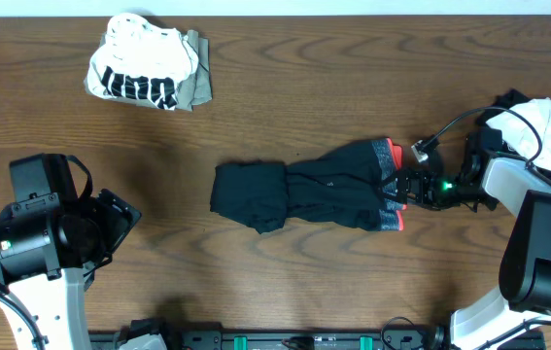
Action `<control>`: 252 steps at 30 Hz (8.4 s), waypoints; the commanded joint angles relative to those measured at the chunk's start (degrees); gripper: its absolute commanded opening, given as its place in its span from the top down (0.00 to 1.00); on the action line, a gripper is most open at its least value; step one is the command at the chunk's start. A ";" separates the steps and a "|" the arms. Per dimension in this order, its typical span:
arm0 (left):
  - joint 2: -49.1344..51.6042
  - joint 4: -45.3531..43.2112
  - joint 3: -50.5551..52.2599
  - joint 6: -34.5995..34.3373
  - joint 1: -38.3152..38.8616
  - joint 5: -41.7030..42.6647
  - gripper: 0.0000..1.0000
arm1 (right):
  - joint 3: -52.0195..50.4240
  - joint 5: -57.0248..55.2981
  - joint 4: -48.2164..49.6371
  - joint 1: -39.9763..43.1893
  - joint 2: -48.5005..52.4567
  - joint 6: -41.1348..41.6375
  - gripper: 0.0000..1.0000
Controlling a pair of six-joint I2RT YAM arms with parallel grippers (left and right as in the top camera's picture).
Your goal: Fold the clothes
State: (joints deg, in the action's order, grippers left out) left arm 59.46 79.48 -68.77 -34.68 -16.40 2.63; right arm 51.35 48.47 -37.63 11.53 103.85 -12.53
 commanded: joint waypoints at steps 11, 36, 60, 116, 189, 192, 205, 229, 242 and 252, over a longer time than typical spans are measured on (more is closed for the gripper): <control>0.09 0.17 0.44 0.31 -0.17 -0.31 0.08 | -0.48 -12.09 0.35 0.74 2.12 7.23 0.01; 3.08 -0.44 0.44 0.31 -0.17 -0.28 0.08 | -1.01 -19.52 3.26 -5.38 6.43 10.32 0.01; 3.08 -0.22 0.44 0.31 -0.17 -0.28 0.08 | -0.42 -7.96 6.40 -12.46 13.42 21.94 0.40; 3.08 -0.70 0.44 0.52 -0.17 -0.31 0.08 | 13.57 -44.74 -15.13 -3.54 1.09 35.19 0.99; 9.99 -4.28 0.44 6.58 -0.17 2.99 0.08 | 43.06 -54.49 -23.96 -46.31 0.50 55.60 0.99; 10.01 -4.39 0.44 6.56 -0.17 2.97 0.08 | 43.06 -56.13 -23.02 -48.37 0.50 55.84 0.99; 10.03 -4.68 0.44 6.58 -0.20 2.91 0.08 | 44.17 -58.60 -20.00 -53.48 0.50 50.58 0.99; 10.12 -4.13 0.44 6.58 -0.17 2.91 0.08 | 44.52 -61.96 -18.58 -64.83 7.13 52.15 0.95; 10.12 -4.11 0.44 6.58 -0.17 2.91 0.08 | 44.54 -56.87 -17.73 -66.77 9.31 52.15 0.54; 10.14 -4.07 0.44 6.60 -0.17 2.89 0.08 | 49.62 -53.66 -20.90 -66.66 9.22 50.53 0.44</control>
State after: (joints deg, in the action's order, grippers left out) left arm 69.34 75.05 -68.73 -28.47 -16.40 5.65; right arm 96.66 -5.96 -57.25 -54.94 113.43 39.20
